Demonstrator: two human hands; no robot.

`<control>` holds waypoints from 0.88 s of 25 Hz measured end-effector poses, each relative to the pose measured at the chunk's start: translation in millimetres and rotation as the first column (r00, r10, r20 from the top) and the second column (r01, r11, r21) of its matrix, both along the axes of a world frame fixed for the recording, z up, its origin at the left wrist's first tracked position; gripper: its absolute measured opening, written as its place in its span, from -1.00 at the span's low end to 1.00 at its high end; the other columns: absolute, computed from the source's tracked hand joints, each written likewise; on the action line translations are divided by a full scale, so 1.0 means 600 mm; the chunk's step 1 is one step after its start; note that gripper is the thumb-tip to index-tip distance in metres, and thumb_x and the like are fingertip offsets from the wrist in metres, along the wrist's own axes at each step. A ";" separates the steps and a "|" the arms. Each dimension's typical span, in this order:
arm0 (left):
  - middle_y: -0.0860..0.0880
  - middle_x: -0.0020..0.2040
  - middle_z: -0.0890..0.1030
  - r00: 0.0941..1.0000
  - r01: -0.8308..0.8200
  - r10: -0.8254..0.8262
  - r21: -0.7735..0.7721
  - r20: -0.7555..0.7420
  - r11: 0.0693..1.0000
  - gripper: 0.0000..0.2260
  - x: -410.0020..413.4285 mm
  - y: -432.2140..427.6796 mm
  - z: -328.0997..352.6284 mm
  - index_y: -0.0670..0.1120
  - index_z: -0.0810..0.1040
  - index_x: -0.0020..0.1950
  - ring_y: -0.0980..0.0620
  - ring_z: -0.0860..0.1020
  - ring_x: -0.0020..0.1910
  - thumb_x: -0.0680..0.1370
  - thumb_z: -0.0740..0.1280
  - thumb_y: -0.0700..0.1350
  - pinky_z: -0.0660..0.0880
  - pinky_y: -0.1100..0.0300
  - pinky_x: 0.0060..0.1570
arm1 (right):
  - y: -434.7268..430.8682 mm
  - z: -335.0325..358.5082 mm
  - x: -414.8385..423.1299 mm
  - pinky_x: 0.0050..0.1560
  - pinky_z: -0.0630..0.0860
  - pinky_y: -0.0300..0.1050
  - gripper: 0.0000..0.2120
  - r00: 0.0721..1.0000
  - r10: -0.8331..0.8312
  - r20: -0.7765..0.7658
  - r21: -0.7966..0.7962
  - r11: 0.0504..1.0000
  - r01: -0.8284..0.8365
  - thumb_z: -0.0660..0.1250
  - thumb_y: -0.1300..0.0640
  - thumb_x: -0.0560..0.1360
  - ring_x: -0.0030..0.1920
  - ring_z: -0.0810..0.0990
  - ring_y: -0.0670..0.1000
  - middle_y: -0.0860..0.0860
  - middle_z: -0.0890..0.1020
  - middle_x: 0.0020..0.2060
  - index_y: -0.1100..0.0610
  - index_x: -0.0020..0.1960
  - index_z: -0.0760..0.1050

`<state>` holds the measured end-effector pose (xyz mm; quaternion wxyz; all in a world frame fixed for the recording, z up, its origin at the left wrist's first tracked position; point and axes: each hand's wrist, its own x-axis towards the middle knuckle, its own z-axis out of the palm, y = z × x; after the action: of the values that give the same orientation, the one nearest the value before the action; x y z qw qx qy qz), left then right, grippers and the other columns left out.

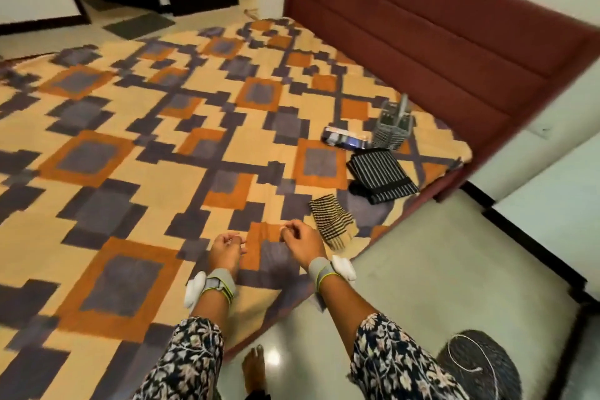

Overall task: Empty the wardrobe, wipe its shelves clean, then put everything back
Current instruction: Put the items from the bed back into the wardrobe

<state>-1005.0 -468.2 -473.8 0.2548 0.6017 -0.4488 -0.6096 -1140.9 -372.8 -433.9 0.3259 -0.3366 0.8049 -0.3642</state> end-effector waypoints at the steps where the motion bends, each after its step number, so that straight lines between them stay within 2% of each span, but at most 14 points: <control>1: -0.09 -0.21 0.57 1.000 0.028 -0.028 0.006 0.010 1.000 -0.82 -0.031 -0.007 -0.007 -0.07 0.43 -0.17 0.17 0.50 -0.54 0.60 0.17 -0.25 0.40 0.15 -0.20 | -0.004 -0.006 -0.030 0.01 0.47 -0.12 -0.86 0.999 -0.032 0.008 0.009 0.999 0.031 0.27 0.10 0.54 -0.04 0.61 0.09 0.11 0.67 -0.10 0.12 -0.02 0.57; 2: -0.09 -0.21 0.58 0.999 0.033 -0.033 0.027 0.020 0.999 -0.81 -0.042 -0.006 -0.014 -0.04 0.43 -0.19 0.15 0.51 -0.53 0.59 0.18 -0.25 0.39 0.14 -0.18 | -0.003 -0.008 -0.041 0.02 0.50 -0.10 -0.89 0.998 -0.054 0.031 0.019 0.998 0.053 0.28 0.09 0.53 -0.06 0.61 0.08 0.09 0.67 -0.12 0.09 -0.06 0.57; 4: -0.12 -0.18 0.59 0.997 0.074 -0.076 0.062 0.028 0.995 -0.83 -0.099 -0.026 -0.030 -0.05 0.45 -0.17 0.12 0.49 -0.51 0.59 0.21 -0.24 0.40 0.17 -0.28 | -0.017 -0.019 -0.103 0.03 0.54 -0.04 -0.90 0.988 -0.145 0.057 0.020 0.989 0.144 0.29 0.07 0.52 -0.13 0.61 0.05 0.09 0.67 -0.18 0.00 -0.15 0.54; 6: -0.14 -0.17 0.58 0.988 0.150 -0.151 0.076 0.017 0.986 -0.89 -0.151 -0.046 -0.035 -0.13 0.46 -0.10 0.21 0.47 -0.60 0.59 0.20 -0.26 0.40 0.24 -0.39 | -0.021 -0.021 -0.157 0.01 0.51 -0.03 -0.87 0.967 -0.244 0.075 0.014 0.970 0.244 0.28 0.07 0.53 -0.17 0.58 0.04 0.14 0.66 -0.20 0.00 -0.19 0.52; 8: -0.11 -0.20 0.57 0.976 0.211 -0.217 0.114 0.036 0.971 -0.90 -0.219 -0.074 -0.051 -0.15 0.45 -0.07 0.22 0.45 -0.60 0.59 0.18 -0.28 0.38 0.27 -0.42 | -0.035 -0.034 -0.221 0.03 0.48 -0.04 -0.88 0.936 -0.338 0.097 0.042 0.941 0.335 0.27 0.09 0.54 -0.14 0.57 0.04 0.15 0.66 -0.17 0.07 -0.13 0.55; 9: -0.08 -0.22 0.57 0.972 0.228 -0.233 0.134 0.027 0.964 -0.90 -0.244 -0.083 -0.050 -0.15 0.45 -0.07 0.17 0.48 -0.54 0.60 0.18 -0.28 0.37 0.26 -0.41 | -0.037 -0.040 -0.246 0.04 0.48 -0.04 -0.87 0.924 -0.368 0.107 0.059 0.930 0.363 0.27 0.08 0.55 -0.11 0.57 0.05 0.13 0.66 -0.16 0.09 -0.08 0.56; 12: -0.14 -0.18 0.57 0.950 0.300 -0.310 0.163 0.041 0.940 -0.92 -0.324 -0.094 -0.071 -0.17 0.46 -0.07 0.02 0.46 -0.36 0.60 0.20 -0.25 0.37 0.22 -0.33 | -0.032 -0.063 -0.316 -0.03 0.49 -0.07 -0.87 0.895 -0.433 0.103 0.098 0.900 0.424 0.27 0.08 0.55 -0.13 0.58 0.09 0.14 0.66 -0.19 0.07 -0.12 0.55; 15: -0.12 -0.18 0.58 0.919 0.378 -0.393 0.207 0.033 0.902 -0.86 -0.431 -0.108 -0.096 -0.10 0.49 -0.16 -0.02 0.49 -0.29 0.59 0.23 -0.21 0.41 0.15 -0.23 | -0.028 -0.097 -0.419 -0.11 0.45 -0.05 -0.78 0.865 -0.497 0.075 0.182 0.859 0.478 0.25 0.07 0.56 -0.13 0.56 0.18 0.23 0.62 -0.17 0.23 -0.06 0.54; 17: -0.11 -0.18 0.58 0.904 0.406 -0.425 0.221 0.041 0.887 -0.93 -0.464 -0.115 -0.090 -0.13 0.52 -0.07 0.00 0.51 -0.30 0.58 0.27 -0.17 0.44 0.11 -0.16 | -0.032 -0.097 -0.461 -0.08 0.45 -0.02 -0.77 0.855 -0.515 0.057 0.187 0.847 0.498 0.24 0.07 0.56 -0.09 0.56 0.21 0.23 0.63 -0.16 0.24 -0.06 0.52; 20: -0.08 -0.23 0.56 0.910 0.367 -0.406 0.280 0.091 0.887 -0.92 -0.609 -0.152 -0.156 -0.15 0.51 -0.02 -0.04 0.52 -0.29 0.59 0.26 -0.15 0.50 0.09 -0.17 | -0.079 -0.158 -0.626 -0.03 0.47 -0.13 -0.91 0.835 -0.531 0.145 0.181 0.844 0.505 0.27 0.14 0.55 -0.11 0.59 0.10 0.12 0.65 -0.19 0.13 -0.08 0.52; 22: -0.12 -0.18 0.59 0.898 0.345 -0.401 0.276 0.181 0.897 -0.93 -0.645 -0.165 -0.161 -0.06 0.49 -0.12 -0.18 0.58 -0.08 0.57 0.28 -0.13 0.53 -0.07 0.07 | -0.097 -0.158 -0.667 -0.06 0.46 -0.17 -0.93 0.851 -0.502 0.155 0.159 0.863 0.480 0.27 0.15 0.55 -0.17 0.58 0.02 0.04 0.63 -0.25 0.11 -0.04 0.53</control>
<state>-1391.9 -567.2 -570.2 0.0044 0.5970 -0.5073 -0.6215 -1541.1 -431.0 -528.4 0.3166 -0.0639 0.8485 -0.4192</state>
